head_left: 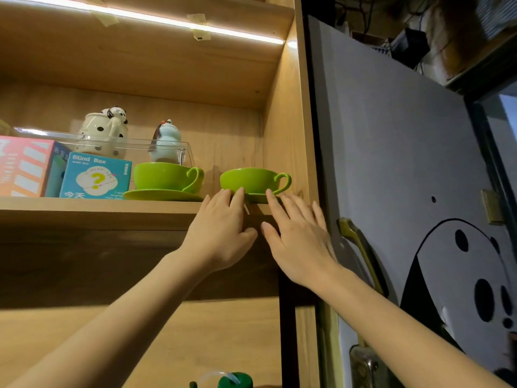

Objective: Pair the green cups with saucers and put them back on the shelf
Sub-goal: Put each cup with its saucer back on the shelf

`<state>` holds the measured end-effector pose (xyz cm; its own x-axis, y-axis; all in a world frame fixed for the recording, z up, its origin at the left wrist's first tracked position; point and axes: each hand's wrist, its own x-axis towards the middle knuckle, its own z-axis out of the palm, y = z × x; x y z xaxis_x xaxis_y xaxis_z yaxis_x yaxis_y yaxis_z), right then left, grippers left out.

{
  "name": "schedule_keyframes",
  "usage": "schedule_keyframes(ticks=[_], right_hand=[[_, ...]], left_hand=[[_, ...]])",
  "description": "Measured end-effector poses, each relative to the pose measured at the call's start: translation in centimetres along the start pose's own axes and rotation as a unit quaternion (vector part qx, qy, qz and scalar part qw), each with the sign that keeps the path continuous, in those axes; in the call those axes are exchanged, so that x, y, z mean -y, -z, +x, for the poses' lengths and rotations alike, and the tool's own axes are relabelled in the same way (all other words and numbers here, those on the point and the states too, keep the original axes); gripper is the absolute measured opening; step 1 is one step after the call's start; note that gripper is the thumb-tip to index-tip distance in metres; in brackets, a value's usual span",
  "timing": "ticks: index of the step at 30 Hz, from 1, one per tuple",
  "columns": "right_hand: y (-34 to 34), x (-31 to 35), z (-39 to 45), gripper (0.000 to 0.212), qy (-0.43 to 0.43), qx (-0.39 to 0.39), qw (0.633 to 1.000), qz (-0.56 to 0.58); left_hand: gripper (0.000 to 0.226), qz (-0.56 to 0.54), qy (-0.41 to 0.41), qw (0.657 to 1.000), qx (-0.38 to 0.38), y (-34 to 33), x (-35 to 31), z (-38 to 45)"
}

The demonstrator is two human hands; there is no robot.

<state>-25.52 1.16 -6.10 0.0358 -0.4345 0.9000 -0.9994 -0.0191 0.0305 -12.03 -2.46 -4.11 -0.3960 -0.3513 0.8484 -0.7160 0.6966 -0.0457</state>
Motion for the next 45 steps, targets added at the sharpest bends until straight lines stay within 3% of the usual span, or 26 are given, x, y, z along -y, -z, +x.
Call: schedule_keyframes(ticks=[18,35,37,40,42,45], right_hand=[[1.2,-1.4,2.2,0.057,-0.029,0.067,0.996,-0.046],[1.2,-1.7,2.0,0.055,-0.035,0.055,0.997,-0.029],[1.3,-1.7,1.6,0.058,-0.035,0.03,0.999,0.005],[1.5,-0.8,0.8,0.057,-0.03,-0.068,0.993,0.094],[1.4,0.7,0.6,0.056,-0.005,-0.121,0.978,0.171],[0.7,3.6,0.5,0.059,0.05,-0.126,0.974,0.182]], left_hand=[[0.073,0.028,-0.031,0.999,-0.001,-1.6,-2.3,-0.1],[0.073,0.012,-0.056,0.998,0.003,-1.6,-1.7,-0.1],[0.068,-0.021,-0.081,0.996,-0.036,-0.9,-1.2,-0.8],[0.054,-0.053,-0.09,0.978,-0.182,1.1,0.2,-2.8],[0.047,-0.071,-0.06,0.96,-0.264,2.4,1.9,-3.8],[0.049,-0.067,0.017,0.953,-0.294,3.8,5.5,-4.6]])
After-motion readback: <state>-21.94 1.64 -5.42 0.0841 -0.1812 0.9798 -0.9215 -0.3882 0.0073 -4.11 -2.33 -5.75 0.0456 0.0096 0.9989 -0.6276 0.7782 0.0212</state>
